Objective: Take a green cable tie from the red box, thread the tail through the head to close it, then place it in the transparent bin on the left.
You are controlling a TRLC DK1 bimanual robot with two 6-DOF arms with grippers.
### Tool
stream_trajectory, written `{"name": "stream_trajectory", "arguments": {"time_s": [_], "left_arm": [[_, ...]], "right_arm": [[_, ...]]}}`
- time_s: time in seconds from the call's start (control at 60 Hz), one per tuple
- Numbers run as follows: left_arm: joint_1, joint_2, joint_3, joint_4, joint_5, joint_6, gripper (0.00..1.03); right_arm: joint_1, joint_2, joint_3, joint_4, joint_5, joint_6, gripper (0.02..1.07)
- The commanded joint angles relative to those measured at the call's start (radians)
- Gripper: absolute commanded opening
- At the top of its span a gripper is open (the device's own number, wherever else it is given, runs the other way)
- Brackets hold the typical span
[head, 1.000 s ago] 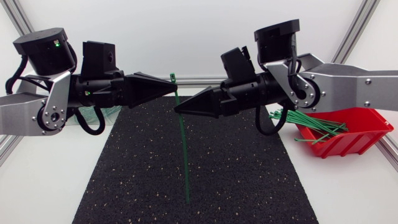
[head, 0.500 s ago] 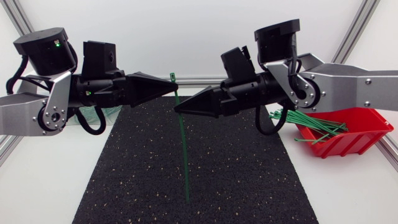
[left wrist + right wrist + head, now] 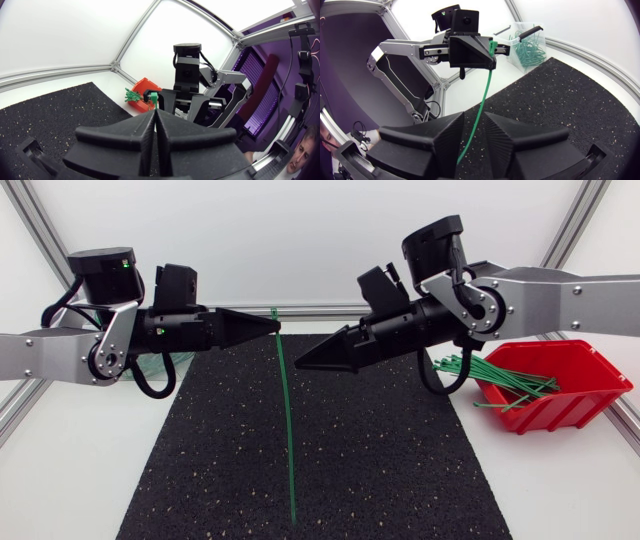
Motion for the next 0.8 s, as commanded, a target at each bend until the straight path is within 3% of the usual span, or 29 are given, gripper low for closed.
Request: {"name": "stream_trajectory", "arguments": {"time_s": [0.0,0.083,0.2,0.35,0.467,0.583,0.667,0.783], "left_arm": [[0.011,0.008,0.044,-0.006,0.017,-0.010,0.04],[0.021,0.008,0.056,-0.036,0.018,0.010,0.04],[0.027,0.010,0.081,-0.153,-0.002,0.131,0.04],[-0.005,0.031,0.107,-0.386,-0.153,0.435,0.04],[-0.012,0.079,0.122,-0.395,-0.183,0.485,0.04],[-0.012,0.117,0.169,-0.447,-0.166,0.493,0.04],[0.001,0.207,0.274,-0.547,-0.080,0.493,0.03],[-0.002,0.260,0.327,-0.604,-0.025,0.494,0.03]], "right_arm": [[-0.005,0.020,0.048,-0.077,0.030,-0.134,0.58],[0.005,0.015,0.062,-0.146,0.103,-0.241,0.64],[0.019,0.013,0.085,-0.221,0.239,-0.405,0.68],[0.031,0.027,0.089,-0.222,0.392,-0.537,0.74],[0.041,0.032,0.074,-0.215,0.523,-0.640,0.74],[0.082,0.003,0.000,-0.119,0.704,-0.755,0.78],[0.137,-0.033,-0.079,-0.023,0.853,-0.872,0.84],[0.185,-0.079,-0.159,0.097,0.934,-0.990,0.85]]}}
